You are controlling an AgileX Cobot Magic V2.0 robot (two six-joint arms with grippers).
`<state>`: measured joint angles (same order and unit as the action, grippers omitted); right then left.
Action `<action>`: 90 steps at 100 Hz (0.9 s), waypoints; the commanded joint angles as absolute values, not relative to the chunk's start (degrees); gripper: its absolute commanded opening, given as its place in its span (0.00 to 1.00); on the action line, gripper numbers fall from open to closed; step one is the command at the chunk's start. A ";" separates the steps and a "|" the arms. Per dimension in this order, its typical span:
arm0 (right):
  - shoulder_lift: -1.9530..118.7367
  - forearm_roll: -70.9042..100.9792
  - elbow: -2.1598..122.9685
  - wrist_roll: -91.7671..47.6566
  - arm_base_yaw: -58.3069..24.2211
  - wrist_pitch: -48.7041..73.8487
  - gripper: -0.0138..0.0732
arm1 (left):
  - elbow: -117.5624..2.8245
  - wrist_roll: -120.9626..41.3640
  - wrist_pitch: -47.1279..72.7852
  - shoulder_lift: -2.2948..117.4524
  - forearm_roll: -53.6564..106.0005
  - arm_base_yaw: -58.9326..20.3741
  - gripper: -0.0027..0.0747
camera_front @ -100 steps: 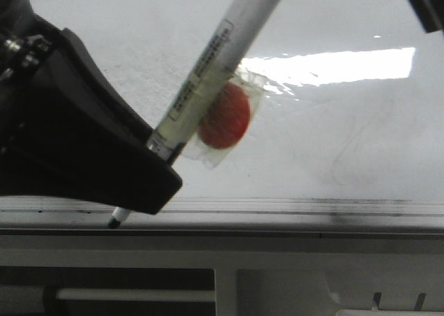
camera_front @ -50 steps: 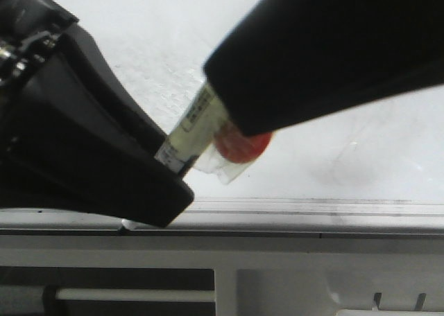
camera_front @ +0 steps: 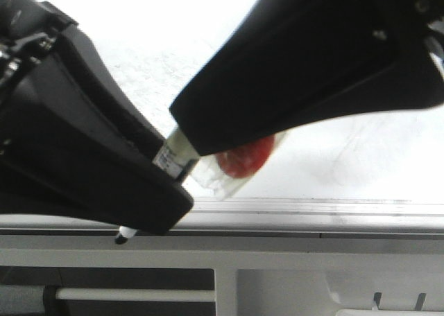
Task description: Write number 8 on whiteboard
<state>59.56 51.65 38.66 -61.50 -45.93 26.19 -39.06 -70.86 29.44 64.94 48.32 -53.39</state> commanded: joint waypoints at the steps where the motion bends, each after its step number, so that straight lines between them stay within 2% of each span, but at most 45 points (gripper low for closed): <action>1: 59.12 55.28 40.70 -61.90 -46.13 25.28 0.09 | -40.95 -70.86 26.75 63.77 52.51 -53.63 0.02; 8: 58.63 55.17 40.84 -61.90 -46.01 26.41 0.09 | -40.95 -70.86 26.62 62.81 54.46 -53.39 0.12; 17: 57.96 52.24 42.91 -59.62 -44.84 31.07 0.09 | -40.97 -68.67 26.62 60.33 55.01 -53.39 0.36; 25: 57.96 43.01 47.24 -51.27 -43.06 37.96 0.09 | -40.97 -66.05 26.38 56.82 54.56 -53.39 0.58; 32: 57.96 33.08 52.51 -42.90 -41.45 44.07 0.09 | -40.97 -64.43 26.38 52.94 54.06 -53.39 0.66; 43: 57.69 20.12 60.34 -31.45 -40.47 48.33 0.09 | -40.45 -61.58 24.87 46.25 53.27 -53.39 0.64; 55: 53.98 16.35 61.94 -24.44 -40.99 40.38 0.11 | -38.03 -57.24 19.12 39.04 52.71 -53.39 0.57; 76: 45.42 11.50 47.41 -24.43 -41.92 22.00 0.11 | -29.11 -50.92 5.46 28.52 53.83 -53.39 0.36; 90: 42.39 5.26 38.88 -24.43 -41.92 10.21 0.11 | -25.62 -50.92 3.10 25.95 56.52 -53.39 0.19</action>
